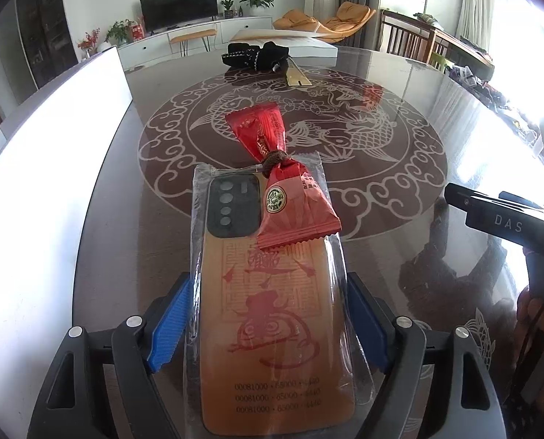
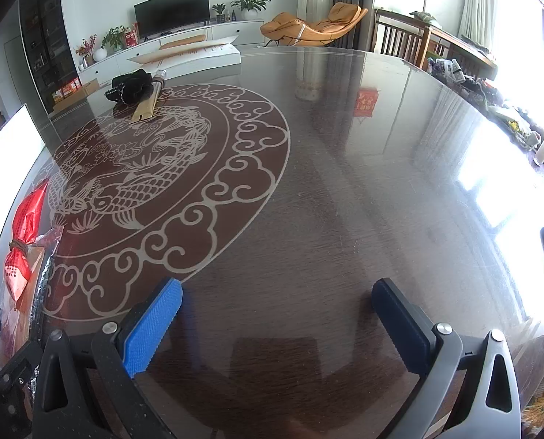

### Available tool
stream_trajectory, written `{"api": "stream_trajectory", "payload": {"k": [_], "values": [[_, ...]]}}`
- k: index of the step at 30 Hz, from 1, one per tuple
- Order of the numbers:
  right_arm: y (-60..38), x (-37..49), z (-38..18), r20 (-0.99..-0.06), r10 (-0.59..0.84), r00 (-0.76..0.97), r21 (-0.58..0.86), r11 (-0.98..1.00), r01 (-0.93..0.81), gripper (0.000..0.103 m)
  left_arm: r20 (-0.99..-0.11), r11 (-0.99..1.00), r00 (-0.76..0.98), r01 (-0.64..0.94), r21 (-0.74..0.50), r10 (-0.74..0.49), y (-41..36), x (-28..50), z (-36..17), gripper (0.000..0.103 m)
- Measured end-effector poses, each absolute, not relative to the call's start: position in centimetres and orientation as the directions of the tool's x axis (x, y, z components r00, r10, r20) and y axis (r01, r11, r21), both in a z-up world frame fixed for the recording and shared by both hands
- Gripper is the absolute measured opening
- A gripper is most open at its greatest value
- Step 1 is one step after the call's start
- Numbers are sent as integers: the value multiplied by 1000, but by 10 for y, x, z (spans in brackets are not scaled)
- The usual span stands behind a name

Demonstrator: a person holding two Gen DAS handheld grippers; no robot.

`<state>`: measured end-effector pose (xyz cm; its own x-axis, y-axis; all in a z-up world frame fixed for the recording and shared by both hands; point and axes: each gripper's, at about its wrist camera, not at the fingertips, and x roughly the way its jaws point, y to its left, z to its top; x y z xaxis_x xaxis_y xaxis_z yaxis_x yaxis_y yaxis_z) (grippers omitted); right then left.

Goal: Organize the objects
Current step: 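Lift the bagged phone case with the left tool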

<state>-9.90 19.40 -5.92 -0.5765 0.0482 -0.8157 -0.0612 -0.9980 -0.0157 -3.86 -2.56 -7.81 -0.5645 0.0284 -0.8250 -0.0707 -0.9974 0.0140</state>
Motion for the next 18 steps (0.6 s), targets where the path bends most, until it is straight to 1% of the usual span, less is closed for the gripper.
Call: {"api": "stream_trajectory", "payload": {"k": [5, 8, 11, 13, 14, 18], "values": [[194, -99, -59, -816, 48, -576, -16, -998, -61, 103, -810, -998, -586, -68, 15, 28, -25, -43, -79, 82], [194, -99, -59, -816, 48, -576, -16, -998, -61, 103, -812, -999, -583, -52, 11, 21, -28, -44, -80, 89], [194, -99, -59, -816, 48, -576, -16, -998, -61, 103, -813, -999, -582, -46, 15, 15, -28, -44, -80, 89], [194, -99, -59, -816, 48, -576, -16, -998, -61, 103, -811, -1000, -585, -20, 12, 2, -30, -43, -79, 87], [194, -99, -59, -816, 48, -576, -16, -998, -61, 103, -808, -1000, -589, -4, 12, -7, -31, -42, -79, 82], [194, -99, -59, -816, 48, -576, -16, -998, -61, 103, -808, -1000, -589, 10, 13, -17, -34, -40, -79, 82]]}}
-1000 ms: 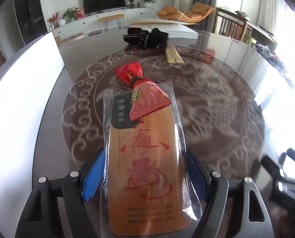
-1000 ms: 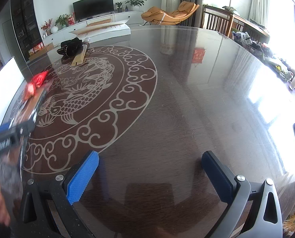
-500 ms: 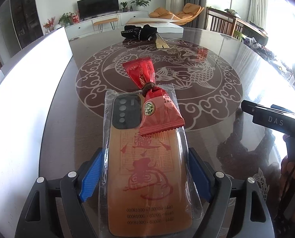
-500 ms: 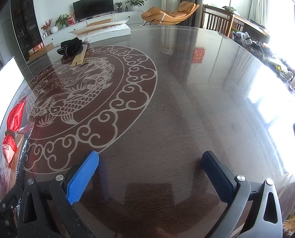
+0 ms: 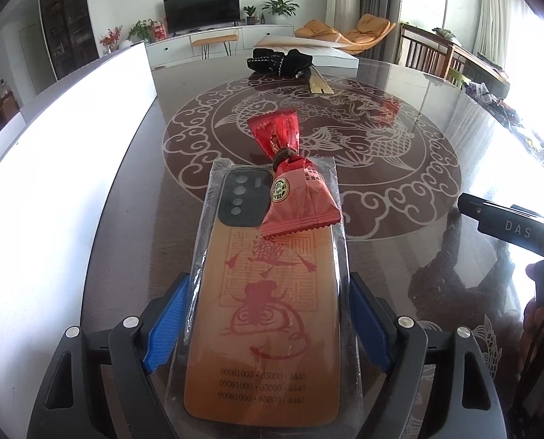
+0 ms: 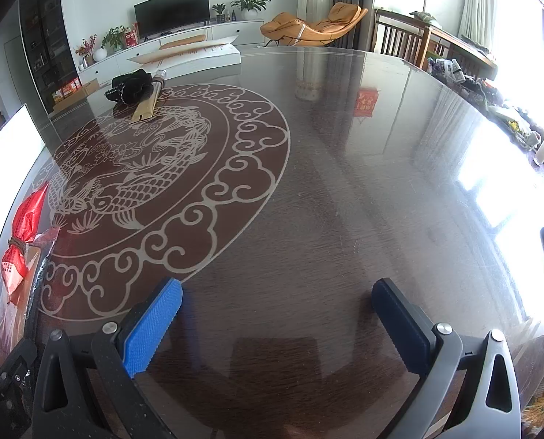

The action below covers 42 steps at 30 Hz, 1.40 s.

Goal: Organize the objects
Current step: 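Lift the bagged phone case with the left tool, then grasp the red charm with the right tool while the left tool holds the phone case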

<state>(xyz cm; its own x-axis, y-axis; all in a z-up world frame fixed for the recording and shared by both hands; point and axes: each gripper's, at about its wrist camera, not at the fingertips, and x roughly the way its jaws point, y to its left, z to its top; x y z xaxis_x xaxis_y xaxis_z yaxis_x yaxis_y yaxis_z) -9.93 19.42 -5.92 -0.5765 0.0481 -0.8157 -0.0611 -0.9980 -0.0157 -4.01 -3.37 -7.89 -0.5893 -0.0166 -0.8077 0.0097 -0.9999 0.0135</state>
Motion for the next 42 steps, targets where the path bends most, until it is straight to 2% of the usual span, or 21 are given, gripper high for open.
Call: {"api": "stream_trajectory", "payload": {"k": [23, 25, 28, 31, 34, 36, 39, 40, 41, 42], "values": [[195, -100, -58, -815, 33, -579, -5, -999, -50, 103, -804, -999, -594, 37, 18, -37, -41, -33, -80, 84], [194, -100, -54, -811, -51, -582, 64, -998, -3, 103, -803, -999, -595, 38, 17, -36, -41, -33, -80, 84], [181, -110, -38, -809, -247, -534, 231, -968, 97, 95, -802, -999, -596, 40, 16, -36, -41, -33, -80, 83], [136, -132, -18, -803, -433, -408, 353, -899, 260, 94, -802, -999, -596, 41, 17, -38, -41, -33, -80, 84], [80, -155, -16, -830, -491, -265, 389, -850, 355, 77, -802, -999, -596, 41, 17, -38, -41, -33, -80, 84], [50, -166, -24, -843, -498, -201, 404, -835, 373, 75, -802, -999, -596, 41, 17, -38, -41, -33, -80, 84], [16, -174, -41, -871, -475, -127, 392, -827, 404, 61, -802, -999, -596, 41, 17, -38, -41, -33, -80, 84], [9, -172, -46, -886, -447, -126, 361, -833, 420, 41, -802, -999, -596, 41, 17, -38, -41, -34, -80, 84], [6, -170, -45, -899, -409, -157, 309, -845, 436, 30, -802, -999, -597, 41, 17, -38, -41, -34, -80, 84], [9, -167, -42, -897, -396, -197, 279, -853, 441, 25, -802, -999, -597, 41, 17, -38, -41, -34, -80, 84]]}}
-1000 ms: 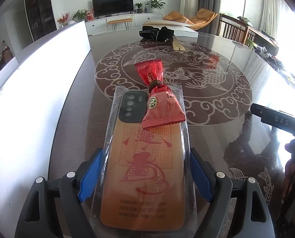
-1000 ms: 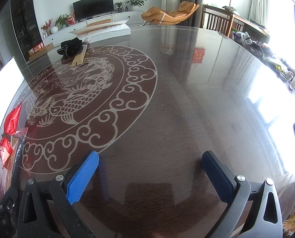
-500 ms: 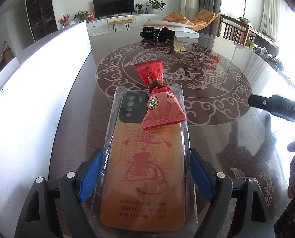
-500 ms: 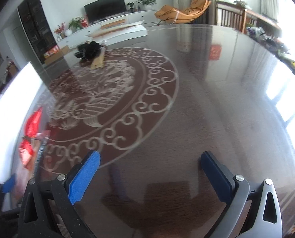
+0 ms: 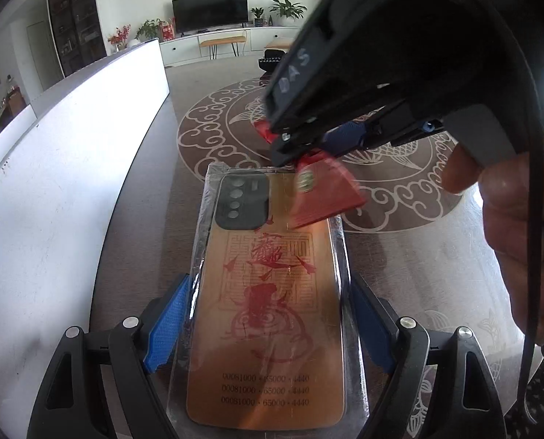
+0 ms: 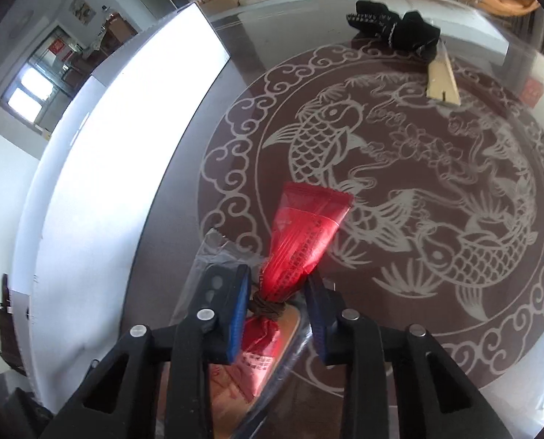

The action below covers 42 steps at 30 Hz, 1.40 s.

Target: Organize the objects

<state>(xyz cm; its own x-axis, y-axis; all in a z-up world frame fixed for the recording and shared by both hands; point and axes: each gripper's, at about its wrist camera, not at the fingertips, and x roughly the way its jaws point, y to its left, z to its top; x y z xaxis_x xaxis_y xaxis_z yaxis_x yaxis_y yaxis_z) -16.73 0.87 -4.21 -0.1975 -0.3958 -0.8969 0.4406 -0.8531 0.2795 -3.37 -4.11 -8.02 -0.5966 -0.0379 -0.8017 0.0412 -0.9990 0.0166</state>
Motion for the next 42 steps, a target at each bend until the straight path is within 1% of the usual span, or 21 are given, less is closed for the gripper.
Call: {"api": "stream_trajectory", "payload": {"k": [1, 4, 7, 11, 13, 14, 15, 16, 17, 18, 19, 21, 22, 23, 25, 42], "values": [[17, -165, -38, -891, -387, -238, 261, -865, 428, 21, -802, -999, -597, 41, 17, -38, -41, -34, -80, 84], [58, -164, -32, -881, -355, -312, 240, -905, 352, 20, -802, -999, -596, 41, 16, -38, -41, -34, -80, 83], [109, -158, -32, -887, -294, -356, 194, -937, 291, 19, -804, -999, -593, 43, 11, -34, -41, -36, -81, 84], [170, -138, -37, -890, -193, -413, 112, -971, 212, 19, -812, -999, -583, 50, 7, -35, -41, -47, -82, 91], [190, -124, -39, -872, -187, -453, 114, -976, 183, 21, -813, -998, -581, 59, 7, -40, -39, -57, -82, 92], [195, -119, -39, -860, -183, -477, 113, -979, 170, 25, -814, -998, -580, 64, 8, -43, -39, -62, -84, 93], [198, -116, -41, -857, -162, -489, 99, -983, 152, 32, -815, -998, -578, 67, 8, -45, -39, -67, -84, 95], [198, -116, -44, -859, -140, -492, 85, -987, 133, 53, -817, -998, -575, 70, 7, -46, -40, -73, -84, 96], [198, -113, -47, -855, -130, -502, 80, -990, 120, 73, -820, -998, -571, 70, 6, -45, -40, -79, -85, 100], [195, -109, -49, -846, -125, -518, 75, -990, 115, 78, -824, -998, -565, 66, 5, -42, -40, -84, -86, 103], [193, -107, -51, -839, -117, -531, 66, -991, 114, 81, -826, -998, -562, 63, 3, -38, -40, -88, -86, 103], [184, -106, -53, -832, -89, -547, 30, -993, 115, 83, -826, -998, -563, 62, 4, -38, -40, -93, -87, 103], [181, -105, -55, -831, -75, -552, 12, -993, 117, 88, -826, -998, -563, 61, 5, -39, -40, -94, -87, 103], [178, -104, -57, -830, -59, -555, -8, -993, 118, 96, -825, -998, -563, 62, 4, -39, -40, -94, -87, 103], [180, -102, -60, -823, -54, -565, -11, -994, 111, 103, -825, -998, -563, 63, 6, -40, -39, -94, -87, 103], [183, -100, -61, -820, -52, -570, -11, -994, 107, 103, -824, -998, -565, 67, 6, -43, -40, -95, -87, 103]]}}
